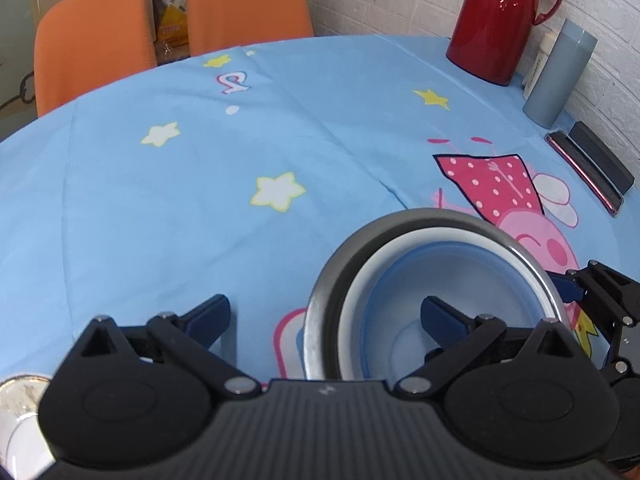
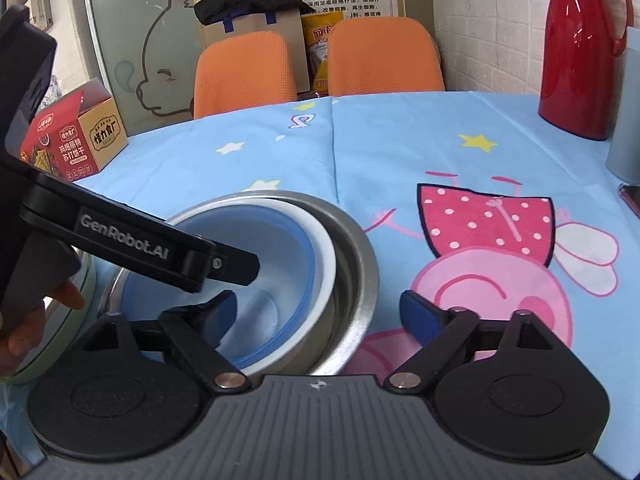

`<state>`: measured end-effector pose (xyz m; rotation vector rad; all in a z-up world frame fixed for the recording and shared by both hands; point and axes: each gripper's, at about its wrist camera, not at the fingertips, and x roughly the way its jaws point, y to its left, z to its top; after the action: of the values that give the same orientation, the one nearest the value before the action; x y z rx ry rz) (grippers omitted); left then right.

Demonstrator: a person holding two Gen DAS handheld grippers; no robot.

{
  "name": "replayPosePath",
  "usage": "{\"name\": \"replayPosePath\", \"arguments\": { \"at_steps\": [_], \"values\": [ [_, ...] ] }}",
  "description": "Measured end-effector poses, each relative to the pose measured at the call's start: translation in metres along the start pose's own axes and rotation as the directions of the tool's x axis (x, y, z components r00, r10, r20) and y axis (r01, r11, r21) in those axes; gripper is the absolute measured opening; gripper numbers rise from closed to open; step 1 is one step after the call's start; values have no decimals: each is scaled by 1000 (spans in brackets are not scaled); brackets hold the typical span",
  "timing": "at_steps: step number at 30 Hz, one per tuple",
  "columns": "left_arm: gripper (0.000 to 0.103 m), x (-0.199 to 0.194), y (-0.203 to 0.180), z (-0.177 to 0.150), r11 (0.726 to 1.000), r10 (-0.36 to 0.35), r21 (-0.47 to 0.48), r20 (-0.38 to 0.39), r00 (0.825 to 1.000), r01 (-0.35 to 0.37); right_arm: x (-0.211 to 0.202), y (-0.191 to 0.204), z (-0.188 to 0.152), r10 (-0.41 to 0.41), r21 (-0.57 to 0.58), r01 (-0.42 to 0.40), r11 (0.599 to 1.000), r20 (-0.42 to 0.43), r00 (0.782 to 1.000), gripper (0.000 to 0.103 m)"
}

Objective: Organize plates and bowls
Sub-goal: 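Press the blue bowl down into the nested bowls and open the left gripper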

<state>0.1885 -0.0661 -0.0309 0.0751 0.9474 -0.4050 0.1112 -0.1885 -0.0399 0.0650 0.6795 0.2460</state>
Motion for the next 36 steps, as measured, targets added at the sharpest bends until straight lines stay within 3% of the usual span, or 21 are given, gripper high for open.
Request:
{"name": "replayPosePath", "arguments": {
  "at_steps": [23,30,31,32,34,36],
  "values": [
    [101,-1,2,-6,1000,2,5,16,1000,-2,-9,-2,-3,-22,49,20,999,45,999,103],
    [96,-5,0,-10,1000,-18,19,19,1000,17,-9,-1,-6,-6,42,3,999,51,999,103],
    [94,-7,-1,-11,1000,-28,13,23,999,28,-10,0,-6,8,43,-11,999,53,999,97],
    [87,-9,-3,-13,999,-43,8,28,999,43,-12,1,-7,30,48,-32,998,52,998,82],
    [70,-14,-12,-16,998,-58,6,32,998,58,-14,6,-7,34,32,-35,999,47,998,67],
    [69,-16,-18,-16,998,-58,-23,24,998,58,-16,9,-6,8,24,-9,1000,42,999,66]
  ]
}}
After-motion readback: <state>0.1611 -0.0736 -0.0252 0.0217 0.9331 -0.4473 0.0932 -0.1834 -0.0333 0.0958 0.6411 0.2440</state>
